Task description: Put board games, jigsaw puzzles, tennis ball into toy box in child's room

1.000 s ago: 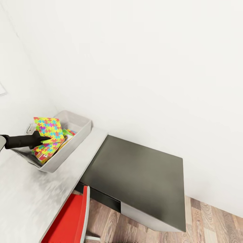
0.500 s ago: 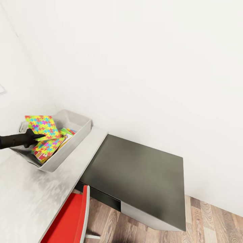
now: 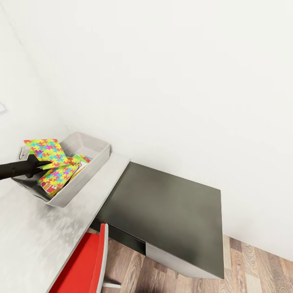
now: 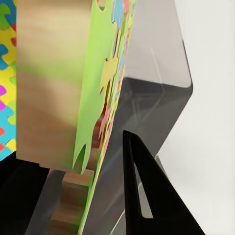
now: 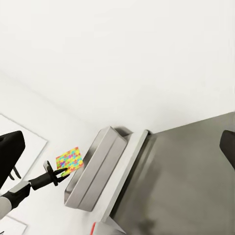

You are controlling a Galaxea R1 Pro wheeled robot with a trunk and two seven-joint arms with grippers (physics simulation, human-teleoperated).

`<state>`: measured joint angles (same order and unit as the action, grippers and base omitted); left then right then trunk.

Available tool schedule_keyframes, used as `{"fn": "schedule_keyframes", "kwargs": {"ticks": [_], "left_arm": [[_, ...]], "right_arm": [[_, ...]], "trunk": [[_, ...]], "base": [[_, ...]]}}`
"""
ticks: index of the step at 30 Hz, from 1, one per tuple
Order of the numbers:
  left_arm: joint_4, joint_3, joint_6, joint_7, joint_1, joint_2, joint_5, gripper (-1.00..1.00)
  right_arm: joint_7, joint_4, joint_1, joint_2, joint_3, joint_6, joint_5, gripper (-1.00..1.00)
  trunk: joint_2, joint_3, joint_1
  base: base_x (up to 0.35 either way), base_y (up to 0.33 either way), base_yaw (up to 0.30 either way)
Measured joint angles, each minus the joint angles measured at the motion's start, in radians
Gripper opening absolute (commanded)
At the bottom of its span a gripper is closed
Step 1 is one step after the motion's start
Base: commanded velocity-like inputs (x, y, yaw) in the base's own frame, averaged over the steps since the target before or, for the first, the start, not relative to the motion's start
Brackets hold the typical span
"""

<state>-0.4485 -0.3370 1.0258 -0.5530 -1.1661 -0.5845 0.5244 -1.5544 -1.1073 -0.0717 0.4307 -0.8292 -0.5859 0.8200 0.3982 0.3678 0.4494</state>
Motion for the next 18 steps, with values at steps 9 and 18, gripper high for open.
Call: {"fn": "schedule_keyframes", "kwargs": {"ticks": [9,18], "left_arm": [[0.001,-0.001,0.002,0.000,0.001,0.005,0.003,-1.00],[0.003,0.001,0.000,0.000,0.001,0.017,0.001,-1.00]], "right_arm": [[0.000,0.002,0.000,0.005,0.000,-0.009,0.001,1.00],[0.000,0.003,0.000,0.009,0.000,-0.011,0.001,1.00]], "trunk": [[0.000,0.000,0.000],[0.000,0.010,0.000]], "base": [[0.000,0.000,0.000],[0.000,0.000,0.000]]}}
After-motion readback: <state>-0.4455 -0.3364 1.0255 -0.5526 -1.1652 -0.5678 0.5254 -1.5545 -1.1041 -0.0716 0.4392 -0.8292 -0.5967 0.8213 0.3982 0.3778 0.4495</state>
